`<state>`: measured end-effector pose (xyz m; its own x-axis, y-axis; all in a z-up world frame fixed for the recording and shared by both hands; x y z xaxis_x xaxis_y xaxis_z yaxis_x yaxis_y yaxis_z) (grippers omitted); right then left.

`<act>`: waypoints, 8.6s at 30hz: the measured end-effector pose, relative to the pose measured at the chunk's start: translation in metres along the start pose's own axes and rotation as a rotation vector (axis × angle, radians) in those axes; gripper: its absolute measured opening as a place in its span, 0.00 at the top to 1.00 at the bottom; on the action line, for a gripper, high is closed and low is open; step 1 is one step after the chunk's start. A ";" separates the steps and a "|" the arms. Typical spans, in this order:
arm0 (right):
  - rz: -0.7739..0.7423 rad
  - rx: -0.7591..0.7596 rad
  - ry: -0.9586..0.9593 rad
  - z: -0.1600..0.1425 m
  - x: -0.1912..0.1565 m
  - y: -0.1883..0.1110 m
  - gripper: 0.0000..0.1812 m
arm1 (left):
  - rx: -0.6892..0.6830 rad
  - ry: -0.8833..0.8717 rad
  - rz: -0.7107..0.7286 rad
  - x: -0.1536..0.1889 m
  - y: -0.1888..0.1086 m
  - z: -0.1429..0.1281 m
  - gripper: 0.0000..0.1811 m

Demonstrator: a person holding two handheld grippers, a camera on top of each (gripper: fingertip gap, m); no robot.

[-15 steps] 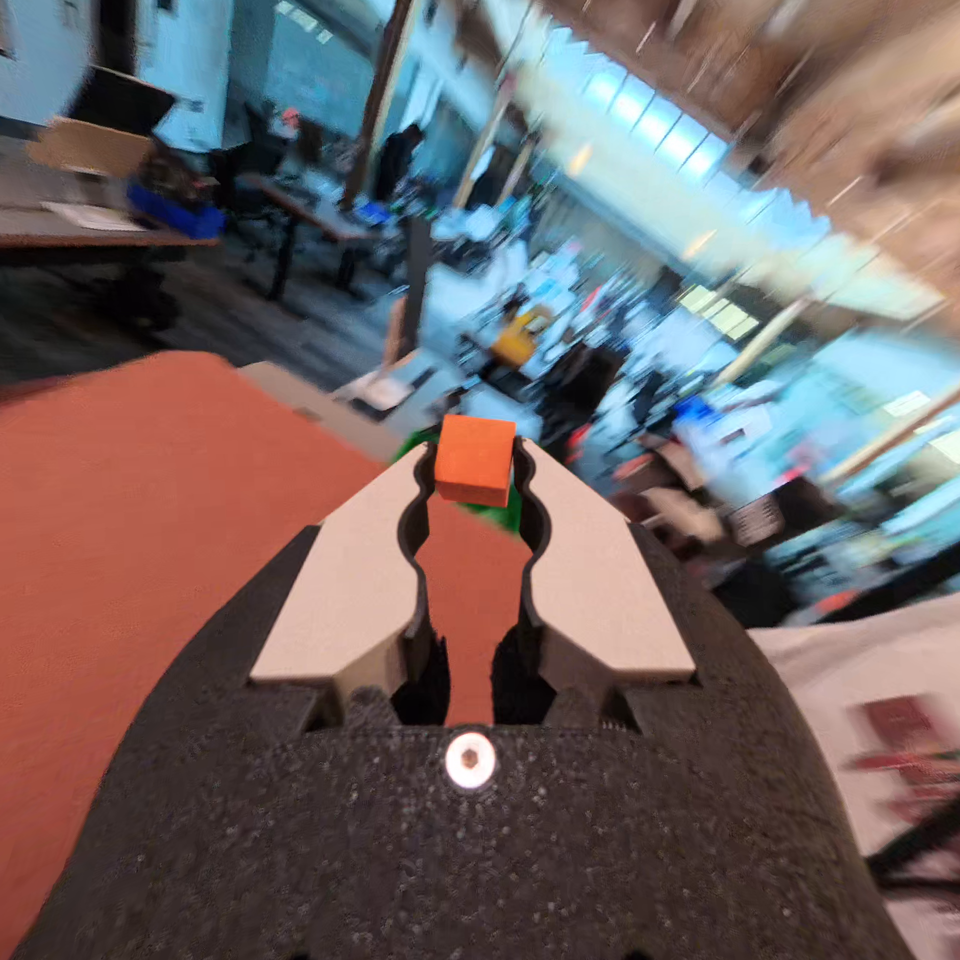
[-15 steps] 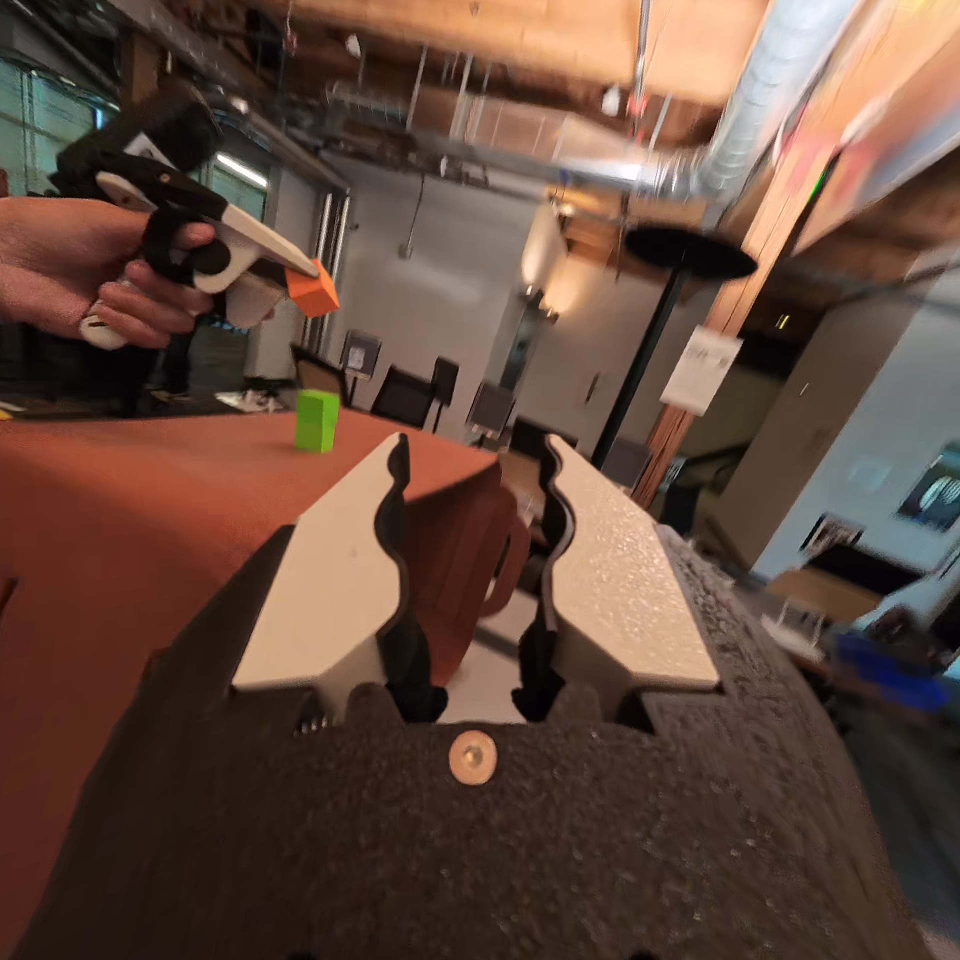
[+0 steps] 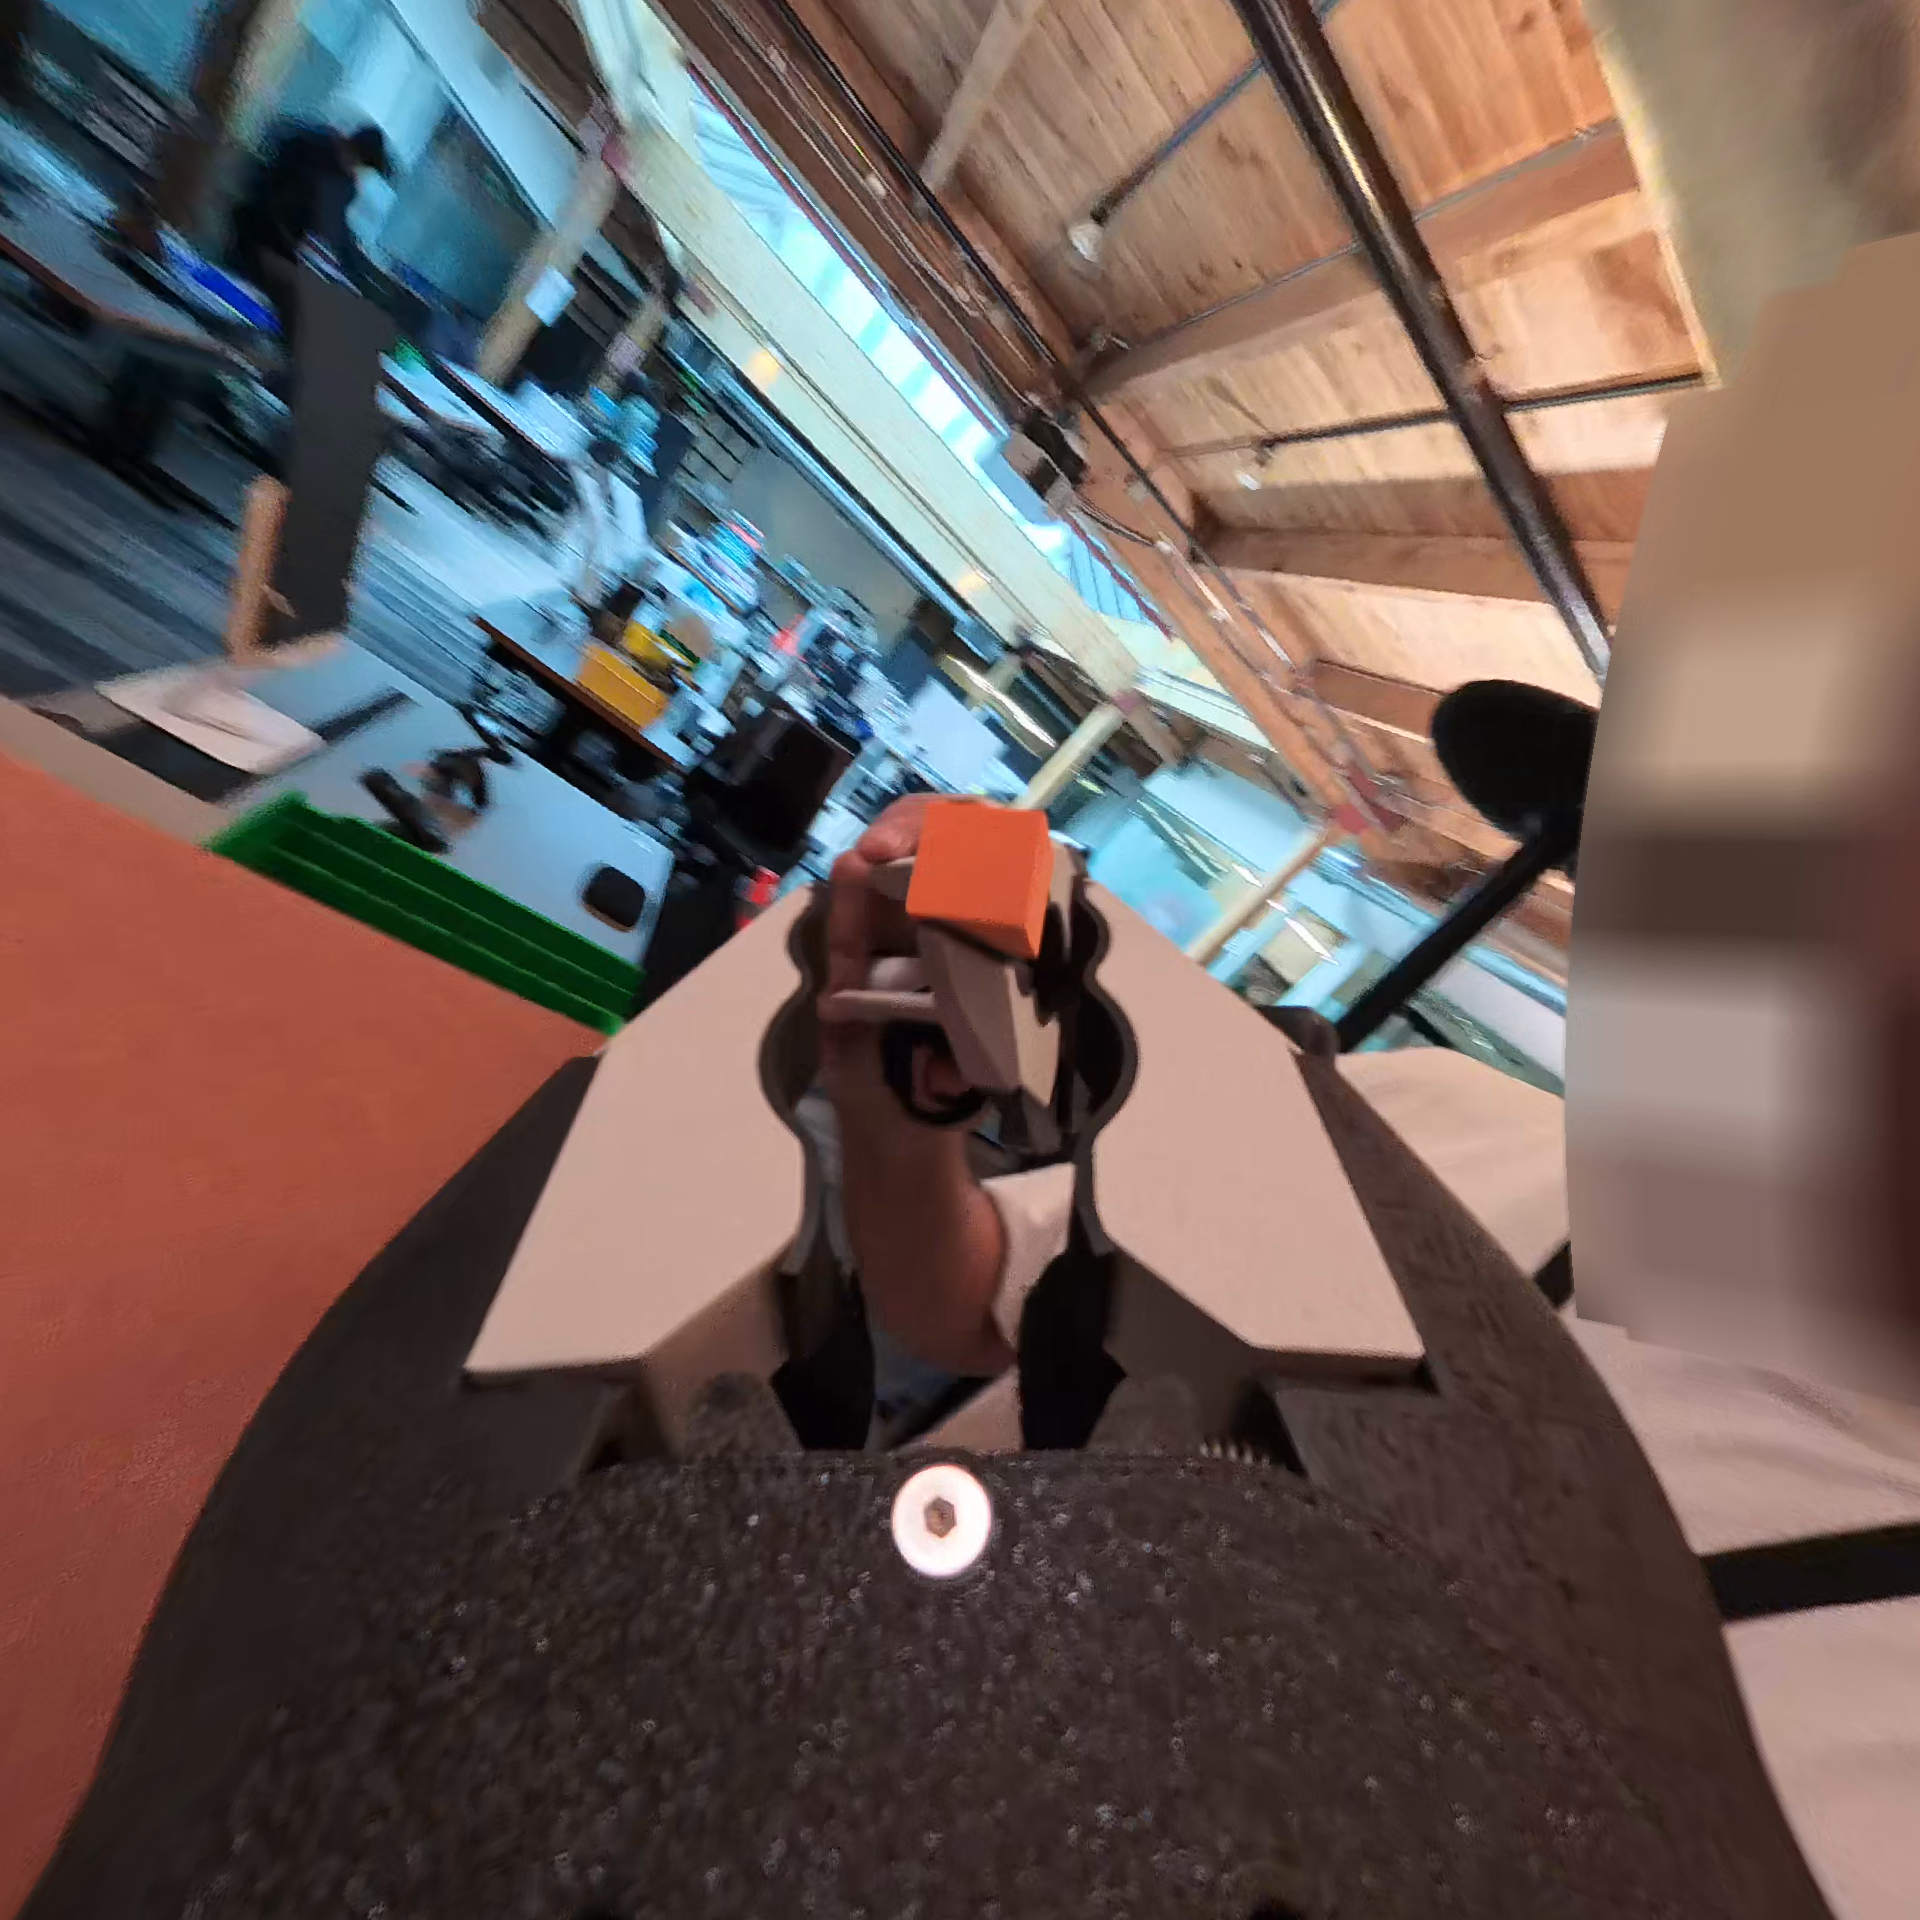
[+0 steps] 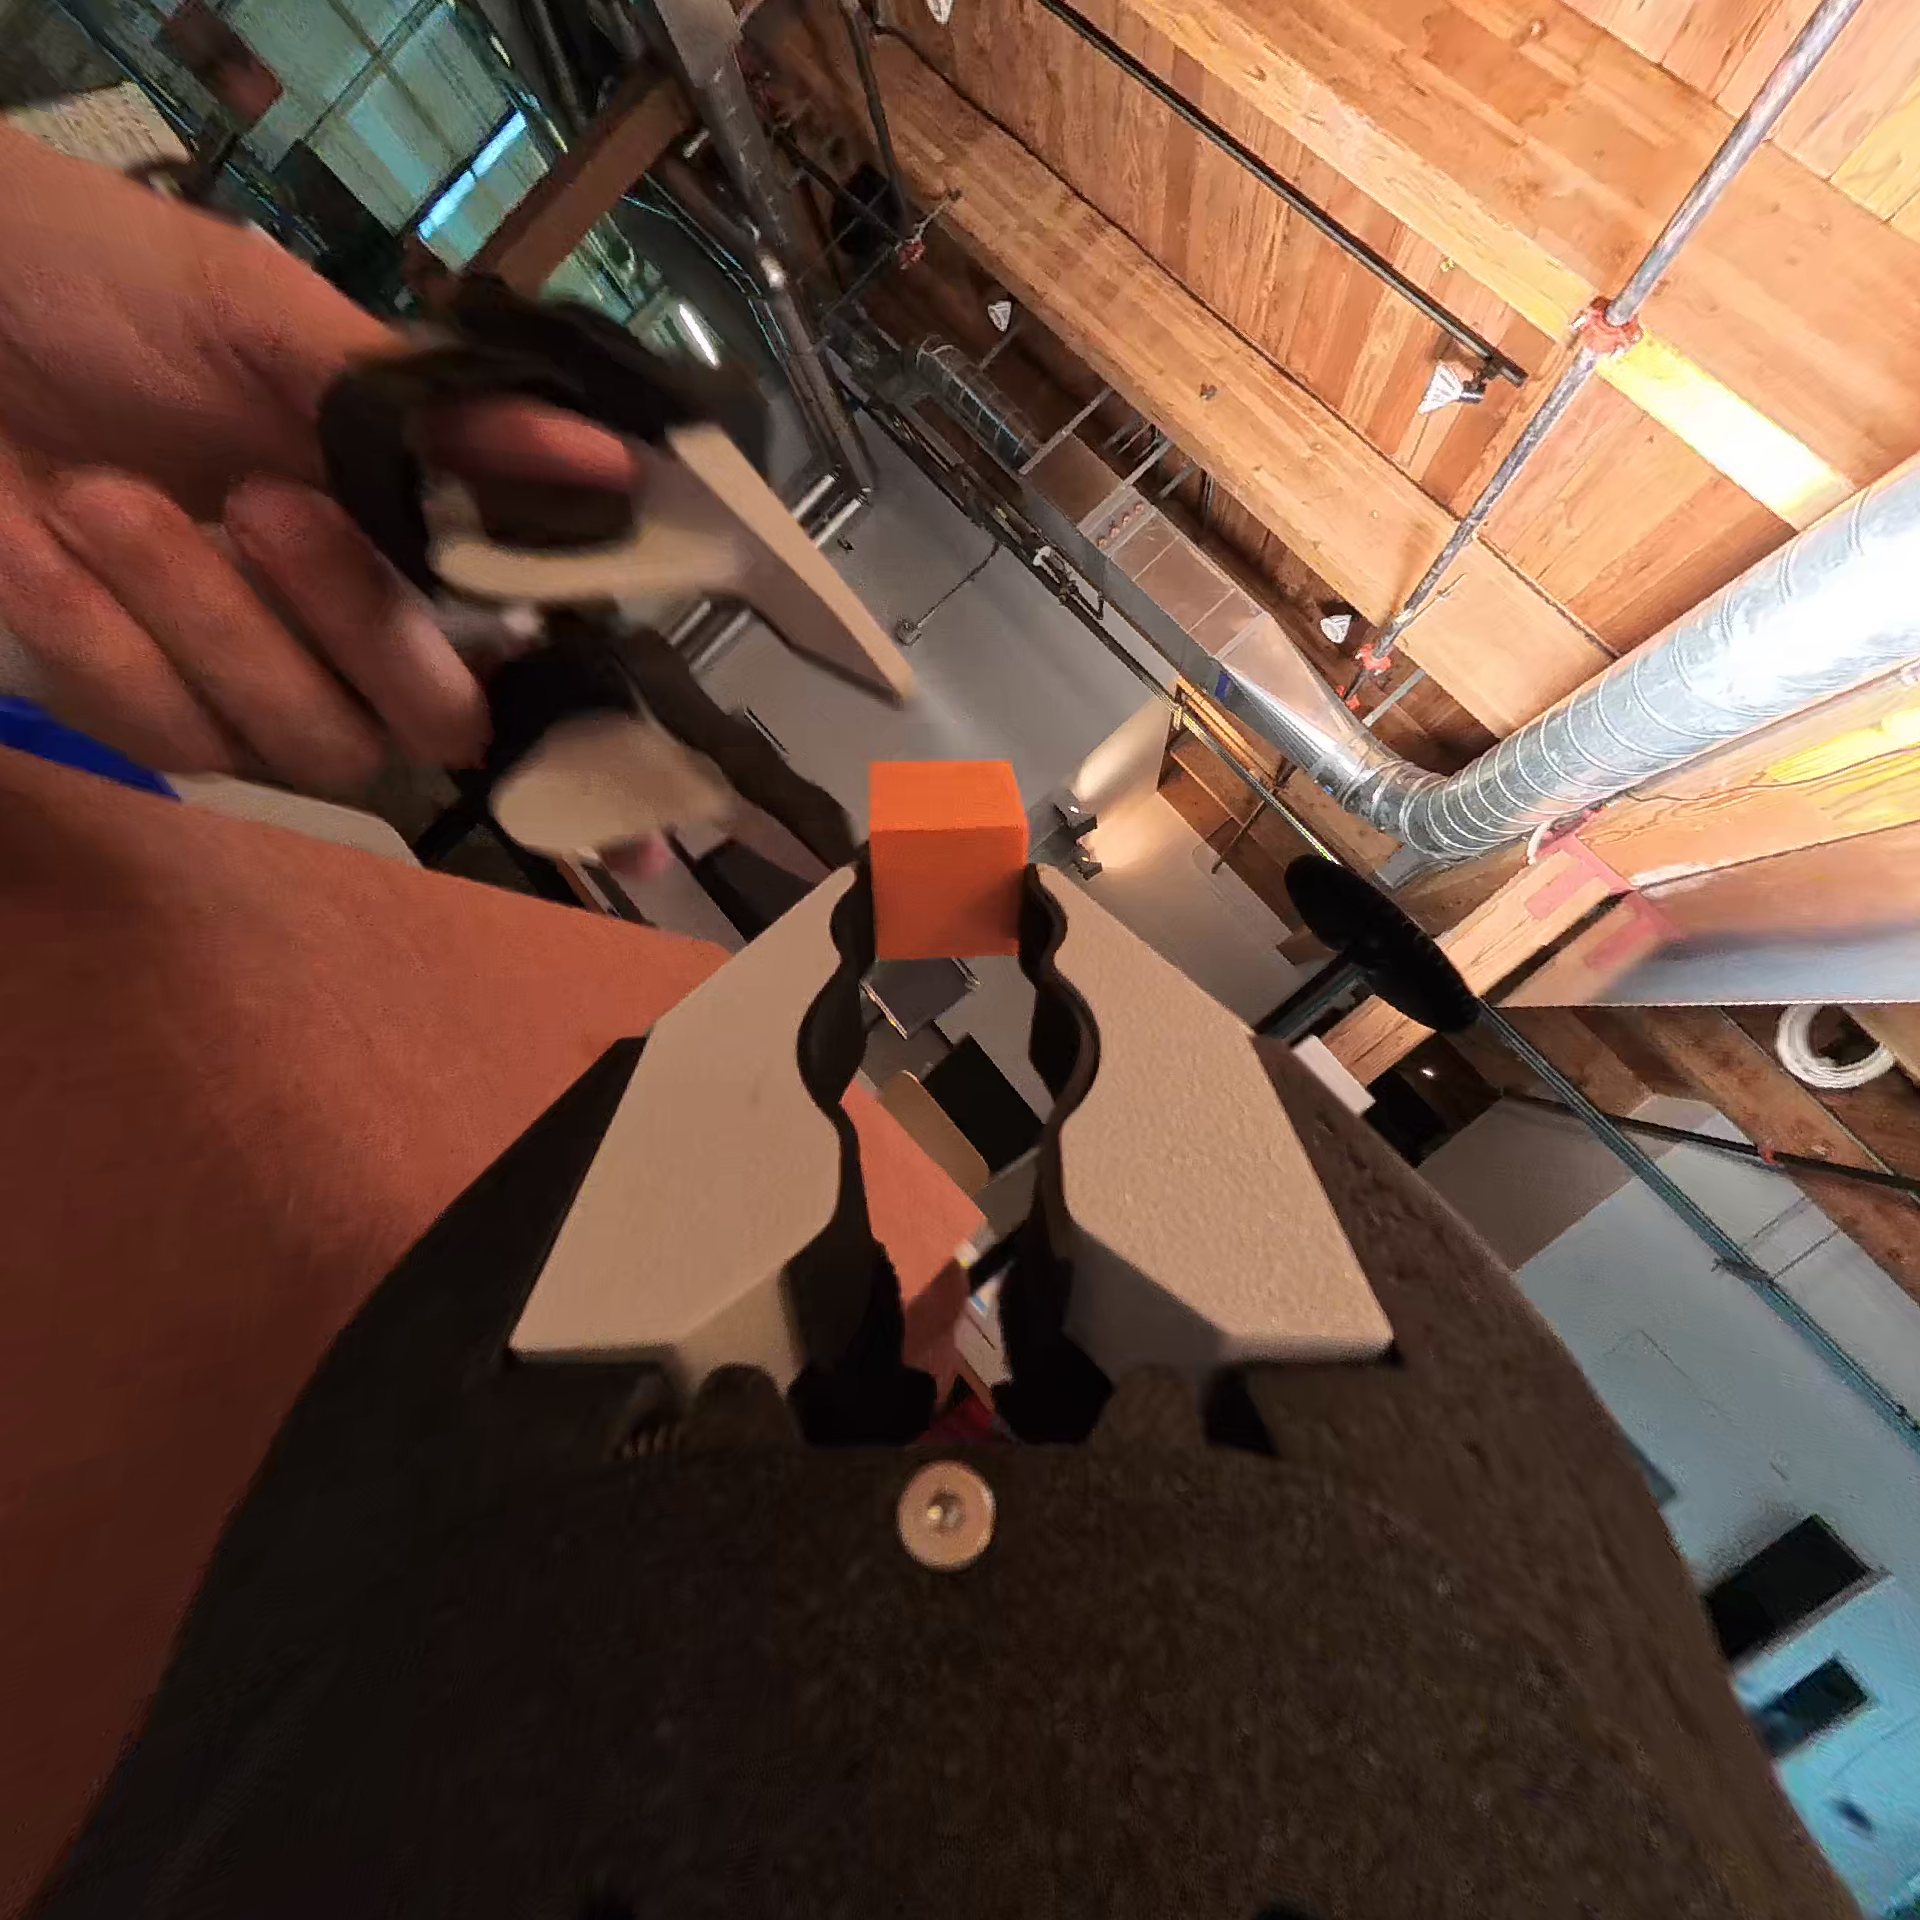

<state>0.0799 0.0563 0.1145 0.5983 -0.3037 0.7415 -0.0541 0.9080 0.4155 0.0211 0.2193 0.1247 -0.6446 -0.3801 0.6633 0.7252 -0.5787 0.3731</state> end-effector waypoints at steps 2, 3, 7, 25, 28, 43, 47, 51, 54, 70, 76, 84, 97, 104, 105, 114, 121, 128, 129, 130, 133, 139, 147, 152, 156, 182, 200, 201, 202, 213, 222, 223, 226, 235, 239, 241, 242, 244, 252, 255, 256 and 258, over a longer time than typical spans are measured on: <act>-0.018 -0.087 -0.033 -0.016 0.026 -0.019 0.85 | 0.082 0.133 0.050 0.013 -0.025 0.001 0.73; -0.025 -0.172 -0.025 -0.033 0.046 -0.031 0.85 | 0.102 0.212 0.079 0.022 -0.039 -0.004 0.73; 0.073 -0.728 0.186 -0.156 0.126 -0.098 0.85 | 0.122 0.485 0.267 0.044 -0.099 -0.044 0.73; 0.585 -1.984 0.723 -0.469 0.056 -0.285 0.85 | -0.086 0.587 0.577 0.060 -0.147 -0.108 0.72; 0.571 -1.957 0.695 -0.468 0.053 -0.285 0.84 | -0.232 0.650 0.614 0.051 -0.130 -0.100 0.72; -0.041 -0.595 0.979 -0.215 0.019 -0.207 0.65 | -0.618 0.812 0.623 -0.083 -0.014 0.069 0.71; -0.060 -0.401 1.030 -0.157 -0.030 -0.197 0.64 | -0.732 0.745 0.588 -0.115 -0.006 0.065 0.71; -0.075 -0.294 0.920 -0.108 -0.033 -0.178 0.68 | -0.771 0.677 0.566 -0.117 -0.008 0.064 0.83; -0.102 -0.212 0.670 -0.073 -0.008 -0.148 0.69 | -0.633 0.660 0.555 -0.095 -0.010 0.074 0.83; 0.078 0.126 0.087 0.000 -0.010 -0.001 0.85 | -0.129 -0.058 -0.038 0.003 0.011 -0.025 0.82; 0.010 -0.093 0.144 -0.051 0.061 -0.054 0.85 | 0.053 0.388 0.213 0.032 -0.055 -0.026 0.68; 0.140 -1.291 0.578 -0.316 0.124 -0.221 0.85 | 0.146 0.432 0.490 0.041 -0.146 -0.089 0.69; 0.371 -1.783 0.753 -0.446 0.057 -0.294 0.85 | 0.038 0.494 0.647 0.047 -0.138 -0.100 0.68; 0.230 -1.692 0.745 -0.413 0.068 -0.290 0.65 | -0.059 0.558 0.643 0.039 -0.112 -0.092 0.68; 0.173 -1.652 0.720 -0.398 0.074 -0.288 0.64 | -0.081 0.549 0.638 0.037 -0.109 -0.086 0.68; -0.261 -0.751 0.902 -0.188 0.044 -0.229 0.69 | -0.360 0.756 0.727 -0.048 -0.055 0.022 0.68; -0.178 -0.409 0.773 -0.089 -0.030 -0.168 0.70 | -0.666 0.791 0.734 -0.124 -0.011 0.039 0.68; -0.168 -0.206 0.367 -0.030 -0.036 -0.124 0.79 | -0.502 0.597 0.568 -0.084 0.003 0.033 0.83; -0.161 -0.158 0.361 -0.023 -0.033 -0.114 0.79 | -0.380 0.491 0.463 -0.064 0.010 0.030 0.83; -0.151 -0.095 0.364 -0.017 -0.029 -0.103 0.77 | -0.273 0.365 0.351 -0.046 0.016 0.024 0.83; -0.096 0.045 0.289 -0.005 -0.016 -0.071 0.70 | -0.194 0.075 0.107 -0.013 0.030 -0.001 0.83; -0.008 0.129 0.205 0.004 -0.011 -0.036 0.83 | -0.229 -0.093 -0.041 0.004 0.038 -0.043 0.83; 0.046 -0.120 0.136 -0.043 0.024 -0.086 0.85 | -0.017 0.258 0.092 0.028 -0.031 -0.035 0.80; 0.035 -0.906 0.412 -0.225 0.094 -0.193 0.85 | 0.027 0.402 0.294 0.040 -0.101 -0.066 0.80; 0.132 -1.383 0.725 -0.358 0.089 -0.262 0.85 | 0.056 0.560 0.579 0.036 -0.138 -0.086 0.80; 0.029 -1.418 0.670 -0.388 0.104 -0.268 0.68 | 0.102 0.843 1.049 0.073 -0.190 -0.104 0.78; -0.600 -0.778 0.929 -0.099 -0.097 -0.334 0.57 | -0.142 0.656 0.850 0.022 -0.200 -0.174 0.78; -0.602 -0.774 0.931 -0.096 -0.099 -0.335 0.57 | -0.158 0.642 0.814 0.021 -0.186 -0.181 0.78; -0.605 -0.770 0.936 -0.094 -0.100 -0.337 0.58 | -0.174 0.633 0.778 0.020 -0.173 -0.188 0.78; -0.515 -0.770 0.927 -0.104 -0.072 -0.385 0.62 | -0.132 0.745 1.245 -0.009 -0.227 -0.159 0.77; -0.129 -0.720 0.951 -0.108 -0.074 -0.358 0.63 | -0.175 0.406 1.642 -0.052 -0.440 -0.042 0.72; -0.091 -0.687 0.976 -0.105 -0.080 -0.346 0.62 | -0.197 0.373 1.630 -0.061 -0.444 -0.038 0.72; 0.045 -0.649 0.987 -0.094 -0.107 -0.303 0.60 | -0.275 0.268 1.559 -0.087 -0.449 -0.035 0.72; 0.278 -0.350 0.945 0.007 -0.211 -0.147 0.68 | -0.304 0.466 1.575 -0.072 -0.444 -0.017 0.78; 0.305 -0.351 0.955 0.018 -0.286 -0.068 0.69 | -0.307 0.251 1.602 -0.099 -0.483 -0.030 0.76; 0.284 -0.386 1.004 0.011 -0.328 -0.026 0.69 | -0.300 0.152 1.527 -0.113 -0.485 -0.041 0.76; 0.276 -0.420 1.029 0.005 -0.349 -0.006 0.67 | -0.327 0.165 1.528 -0.117 -0.486 -0.045 0.76; 0.239 -0.547 1.046 -0.011 -0.385 0.029 0.67 | -0.406 0.154 1.539 -0.124 -0.488 -0.056 0.90; 0.111 -0.762 0.923 -0.039 -0.432 0.080 0.89 | -0.238 0.053 1.602 -0.074 -0.490 -0.110 0.95; 0.124 -0.722 0.860 -0.016 -0.426 0.064 0.95 | -0.116 0.098 1.653 -0.032 -0.485 -0.148 0.95; 0.124 -0.684 0.814 -0.005 -0.421 0.058 0.96 | -0.072 0.142 1.677 -0.017 -0.478 -0.160 0.95; 0.125 -0.621 0.749 0.012 -0.409 0.046 0.96 | 0.063 0.259 1.723 0.019 -0.459 -0.179 0.94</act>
<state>-0.1769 0.2187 -0.1627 0.9810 -0.1277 0.1464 0.1500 0.9768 -0.1531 -0.3677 0.3486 -0.1504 0.7952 -0.5776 0.1844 0.5675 0.6020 -0.5618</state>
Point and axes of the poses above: each gripper's, where its closed fingertips meet, y out along the fingers, z out of its top, x = y × z across the jaws, the point moved 9 cm from there along -y, back along the fingers, and after that the axes turned 14 degrees about x, right-handed, at the moved point
